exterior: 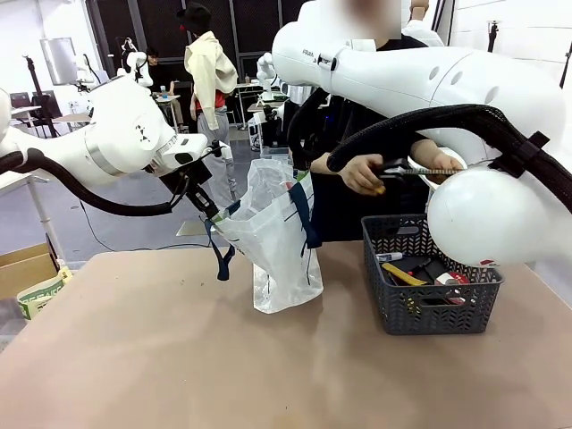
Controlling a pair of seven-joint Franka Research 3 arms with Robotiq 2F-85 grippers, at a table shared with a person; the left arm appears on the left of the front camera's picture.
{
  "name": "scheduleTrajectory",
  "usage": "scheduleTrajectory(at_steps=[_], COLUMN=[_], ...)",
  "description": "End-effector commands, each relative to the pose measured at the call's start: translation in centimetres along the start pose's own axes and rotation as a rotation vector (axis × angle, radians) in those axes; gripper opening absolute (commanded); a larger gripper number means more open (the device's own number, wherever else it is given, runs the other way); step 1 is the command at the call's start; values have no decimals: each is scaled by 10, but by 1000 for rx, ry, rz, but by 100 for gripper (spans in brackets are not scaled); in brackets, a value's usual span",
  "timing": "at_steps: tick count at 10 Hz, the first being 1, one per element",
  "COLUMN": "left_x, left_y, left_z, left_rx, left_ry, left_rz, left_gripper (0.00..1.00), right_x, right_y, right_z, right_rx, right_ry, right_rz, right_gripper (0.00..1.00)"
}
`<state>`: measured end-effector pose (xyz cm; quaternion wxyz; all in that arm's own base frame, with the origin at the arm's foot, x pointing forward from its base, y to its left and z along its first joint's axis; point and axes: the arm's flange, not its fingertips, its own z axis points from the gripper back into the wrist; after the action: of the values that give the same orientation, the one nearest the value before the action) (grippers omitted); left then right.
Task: Transfer purchased items from the store into the shopping bag.
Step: Move the Reusable shopping bag to the right side of the table.
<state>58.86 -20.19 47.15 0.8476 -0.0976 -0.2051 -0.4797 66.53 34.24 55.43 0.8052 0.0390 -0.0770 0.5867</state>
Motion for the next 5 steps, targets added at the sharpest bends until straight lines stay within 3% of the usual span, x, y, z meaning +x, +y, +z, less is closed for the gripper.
scheduleTrajectory(at_steps=[1,5], left_x=[1,1], left_y=[0,0], left_z=[0,0], left_rx=[14,14], left_ry=[4,4], left_rz=[7,7], left_gripper=[0,0], right_x=[1,1], right_y=[1,1], right_z=[1,1], right_rx=[-4,-4], right_ry=[-3,-3], right_rz=[5,5], right_gripper=[0,0])
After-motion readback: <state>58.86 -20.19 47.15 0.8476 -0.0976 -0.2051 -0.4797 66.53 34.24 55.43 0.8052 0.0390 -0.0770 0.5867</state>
